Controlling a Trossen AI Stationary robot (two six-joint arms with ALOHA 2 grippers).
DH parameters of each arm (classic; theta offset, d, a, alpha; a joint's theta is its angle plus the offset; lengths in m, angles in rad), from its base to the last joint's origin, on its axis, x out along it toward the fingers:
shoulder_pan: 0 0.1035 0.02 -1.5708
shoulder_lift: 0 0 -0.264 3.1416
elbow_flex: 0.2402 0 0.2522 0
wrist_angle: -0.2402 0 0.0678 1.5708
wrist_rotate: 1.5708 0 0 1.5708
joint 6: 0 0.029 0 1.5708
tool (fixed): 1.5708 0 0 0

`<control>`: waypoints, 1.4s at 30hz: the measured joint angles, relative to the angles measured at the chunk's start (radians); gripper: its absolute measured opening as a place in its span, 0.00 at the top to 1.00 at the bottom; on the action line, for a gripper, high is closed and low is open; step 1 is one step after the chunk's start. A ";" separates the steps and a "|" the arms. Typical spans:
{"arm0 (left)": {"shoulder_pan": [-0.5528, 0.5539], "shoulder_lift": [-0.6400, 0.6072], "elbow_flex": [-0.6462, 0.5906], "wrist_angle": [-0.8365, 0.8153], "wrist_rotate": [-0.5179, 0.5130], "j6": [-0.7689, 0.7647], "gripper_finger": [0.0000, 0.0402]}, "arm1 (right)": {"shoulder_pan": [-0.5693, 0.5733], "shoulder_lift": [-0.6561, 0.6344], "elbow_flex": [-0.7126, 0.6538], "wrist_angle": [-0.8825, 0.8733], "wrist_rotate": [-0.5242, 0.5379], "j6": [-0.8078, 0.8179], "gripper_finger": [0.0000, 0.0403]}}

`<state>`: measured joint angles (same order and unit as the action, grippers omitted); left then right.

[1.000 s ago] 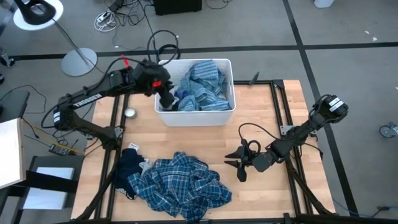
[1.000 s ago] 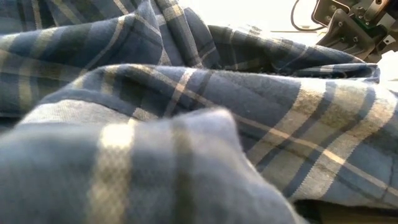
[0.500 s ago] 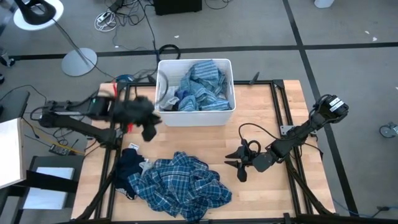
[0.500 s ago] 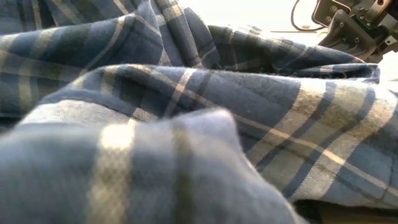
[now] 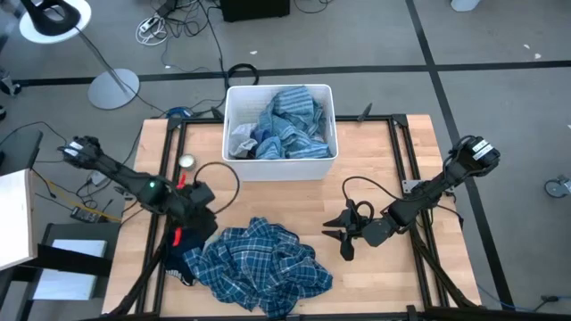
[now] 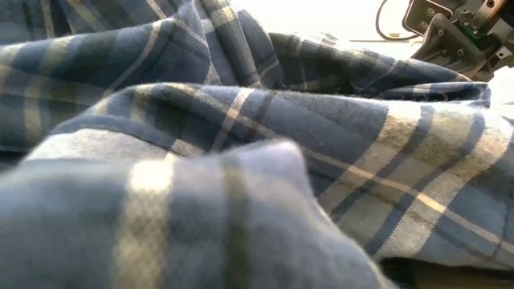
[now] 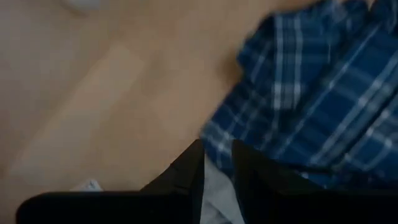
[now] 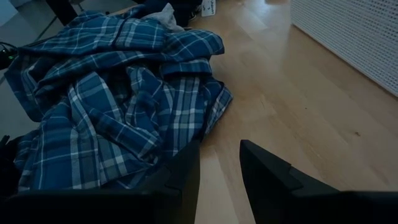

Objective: Sort clothes
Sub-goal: Put the gray sock into the white laundry bin

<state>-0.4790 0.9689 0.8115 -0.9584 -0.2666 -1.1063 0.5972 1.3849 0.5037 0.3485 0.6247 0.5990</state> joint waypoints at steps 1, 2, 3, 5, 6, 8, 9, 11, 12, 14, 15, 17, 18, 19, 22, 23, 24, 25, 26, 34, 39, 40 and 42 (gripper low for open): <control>-0.015 0.003 -0.010 0.005 0.010 -0.026 0.78 | 0.000 0.000 0.000 0.000 0.000 0.000 0.71; -0.028 0.007 -0.016 0.006 0.019 -0.051 0.78 | 0.000 0.000 0.000 0.000 0.000 0.000 0.71; -0.042 0.015 -0.020 0.006 0.022 -0.075 0.78 | 0.000 0.000 0.000 0.000 0.000 0.000 0.72; -0.063 0.030 -0.023 0.023 0.037 -0.107 0.78 | 0.000 0.000 0.000 0.001 0.000 0.000 0.72; -0.072 0.039 -0.024 0.032 0.053 -0.124 0.78 | 0.000 0.000 0.000 0.002 0.000 0.000 0.72; -0.087 0.060 -0.024 0.030 0.075 -0.156 0.78 | 0.000 0.000 0.000 0.004 0.000 0.000 0.72; -0.094 0.074 -0.024 0.030 0.078 -0.163 0.78 | 0.000 0.000 0.000 0.004 0.000 0.000 0.72; -0.109 0.102 -0.025 0.030 0.078 -0.177 0.78 | 0.000 0.000 0.000 0.005 0.000 0.000 0.72; -0.116 0.115 -0.024 0.028 0.078 -0.178 0.78 | 0.000 0.000 0.000 0.007 0.000 0.000 0.72; -0.128 0.139 -0.024 0.026 0.079 -0.180 0.78 | 0.000 0.000 0.000 0.012 0.000 0.000 0.72; -0.133 0.151 -0.025 0.024 0.080 -0.181 0.78 | 0.000 0.000 0.000 0.014 0.000 0.000 0.72; -0.142 0.170 -0.025 0.023 0.080 -0.185 0.78 | 0.000 0.000 0.000 0.014 0.000 0.000 0.72; -0.146 0.178 -0.025 0.023 0.080 -0.185 0.78 | 0.000 0.000 0.000 0.015 0.000 0.000 0.72; -0.150 0.187 -0.025 0.022 0.085 -0.186 0.78 | 0.000 0.000 0.000 0.016 0.001 0.000 0.72; -0.158 0.209 -0.025 0.020 0.097 -0.186 0.78 | 0.000 0.000 0.000 0.016 0.000 0.001 0.72; -0.163 0.216 -0.025 0.019 0.097 -0.187 0.78 | 0.000 0.000 0.000 0.016 0.000 0.001 0.72; -0.166 0.224 -0.025 0.018 0.097 -0.188 0.78 | 0.000 0.000 0.000 0.016 0.000 0.001 0.72; -0.170 0.233 -0.025 0.017 0.096 -0.189 0.78 | 0.000 0.000 0.000 0.017 0.000 0.001 0.72; -0.172 0.242 -0.025 0.016 0.096 -0.189 0.78 | 0.000 0.000 0.000 0.017 0.001 0.004 0.72; -0.206 0.324 -0.025 0.025 0.096 -0.189 0.78 | 0.000 0.000 0.000 0.017 0.001 0.008 0.72; -0.222 0.359 -0.025 0.043 0.145 -0.192 0.81 | 0.000 0.000 0.000 0.017 0.001 0.008 0.72; -0.224 0.361 -0.025 0.055 0.152 -0.194 0.84 | 0.000 0.000 0.000 0.017 0.001 0.008 0.72; -0.224 0.361 -0.025 0.082 0.155 -0.190 0.93 | 0.000 0.000 0.000 0.017 0.001 0.008 0.72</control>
<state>-0.7033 1.3296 0.7868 -0.8763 -0.1116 -1.2964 0.5976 1.3849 0.5037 0.3653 0.6254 0.6071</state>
